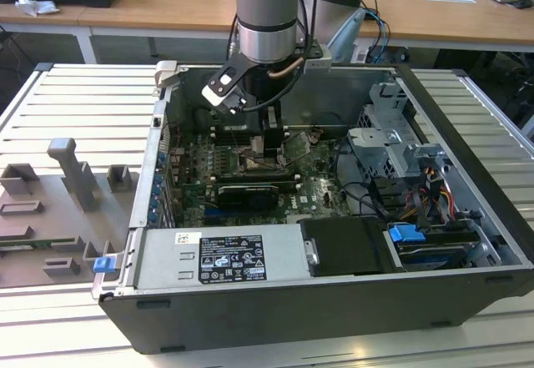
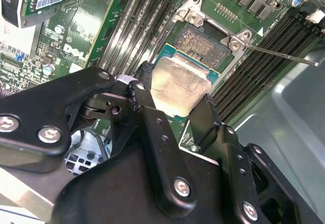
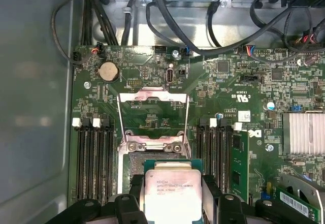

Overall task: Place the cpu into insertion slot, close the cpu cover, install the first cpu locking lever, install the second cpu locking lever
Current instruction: 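Place the cpu into insertion slot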

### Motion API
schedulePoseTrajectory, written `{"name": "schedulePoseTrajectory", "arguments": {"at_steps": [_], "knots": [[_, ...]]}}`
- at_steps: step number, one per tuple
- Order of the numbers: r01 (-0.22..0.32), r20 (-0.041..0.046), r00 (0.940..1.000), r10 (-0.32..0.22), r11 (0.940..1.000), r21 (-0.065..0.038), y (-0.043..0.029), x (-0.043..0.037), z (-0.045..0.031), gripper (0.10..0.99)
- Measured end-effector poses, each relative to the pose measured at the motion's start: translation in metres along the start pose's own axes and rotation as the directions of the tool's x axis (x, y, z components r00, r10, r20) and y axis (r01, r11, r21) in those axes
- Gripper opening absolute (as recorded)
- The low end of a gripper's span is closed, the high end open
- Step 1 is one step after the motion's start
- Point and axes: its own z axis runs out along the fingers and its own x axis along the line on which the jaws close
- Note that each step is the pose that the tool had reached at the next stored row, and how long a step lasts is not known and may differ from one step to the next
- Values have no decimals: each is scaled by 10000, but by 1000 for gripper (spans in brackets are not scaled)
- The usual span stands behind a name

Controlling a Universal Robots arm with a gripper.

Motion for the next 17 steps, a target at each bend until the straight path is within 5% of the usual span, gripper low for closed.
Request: {"name": "schedulePoseTrajectory", "arguments": {"at_steps": [17], "knots": [[-1, -3, 10000, 1, 10000, -2, -18, 0, 49, 537]]}}
